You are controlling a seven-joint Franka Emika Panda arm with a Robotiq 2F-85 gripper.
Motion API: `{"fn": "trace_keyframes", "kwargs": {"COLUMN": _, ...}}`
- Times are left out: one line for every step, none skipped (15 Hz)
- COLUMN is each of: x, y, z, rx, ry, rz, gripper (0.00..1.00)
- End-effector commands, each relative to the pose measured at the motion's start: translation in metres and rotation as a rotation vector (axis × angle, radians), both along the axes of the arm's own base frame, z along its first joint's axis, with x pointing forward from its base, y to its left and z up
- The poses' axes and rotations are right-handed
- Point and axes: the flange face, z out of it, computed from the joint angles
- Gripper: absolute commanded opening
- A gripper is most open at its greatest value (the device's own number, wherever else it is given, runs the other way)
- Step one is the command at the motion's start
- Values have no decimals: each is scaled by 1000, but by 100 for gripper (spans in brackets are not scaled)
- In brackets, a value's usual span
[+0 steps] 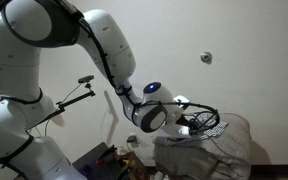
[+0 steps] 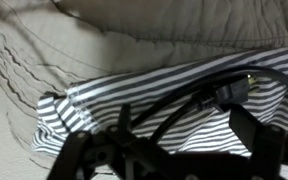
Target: Untangle the wire
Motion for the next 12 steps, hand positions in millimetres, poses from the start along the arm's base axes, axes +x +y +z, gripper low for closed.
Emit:
{"fn": "trace_keyframes", "kwargs": {"x": 6, "y": 4, "z": 1, "rx": 17, "ry": -17, "rz": -2, "gripper": 100}}
{"fn": "trace_keyframes", "kwargs": {"x": 6, "y": 5, "z": 3, "rx": 15, "ry": -22, "rz": -3, "gripper": 100}}
{"fn": "trace_keyframes", "kwargs": {"x": 6, "y": 7, "z": 6, "rx": 15, "ry": -27, "rz": 4, "gripper": 100}}
{"fn": "trace_keyframes", "kwargs": {"x": 5, "y": 9, "z": 10, "rx": 11, "ry": -38, "rz": 8, "gripper": 100}}
{"fn": "trace_keyframes", "kwargs": {"x": 4, "y": 11, "z": 14, "rx": 8, "ry": -47, "rz": 8, "gripper": 100}}
{"fn": "trace_keyframes", "kwargs": {"x": 3, "y": 14, "z": 20, "rx": 5, "ry": -58, "rz": 11, "gripper": 100}}
{"fn": "trace_keyframes", "kwargs": {"x": 3, "y": 15, "z": 25, "rx": -1, "ry": -77, "rz": 9, "gripper": 100}}
{"fn": "trace_keyframes", "kwargs": {"x": 3, "y": 17, "z": 28, "rx": -1, "ry": -89, "rz": 14, "gripper": 100}}
{"fn": "trace_keyframes", "kwargs": {"x": 4, "y": 19, "z": 31, "rx": -3, "ry": -97, "rz": 9, "gripper": 100}}
{"fn": "trace_keyframes", "kwargs": {"x": 5, "y": 20, "z": 34, "rx": -8, "ry": -105, "rz": 6, "gripper": 100}}
{"fn": "trace_keyframes", "kwargs": {"x": 5, "y": 22, "z": 37, "rx": -9, "ry": -109, "rz": 3, "gripper": 100}}
{"fn": "trace_keyframes", "kwargs": {"x": 10, "y": 21, "z": 41, "rx": -12, "ry": -103, "rz": 6, "gripper": 100}}
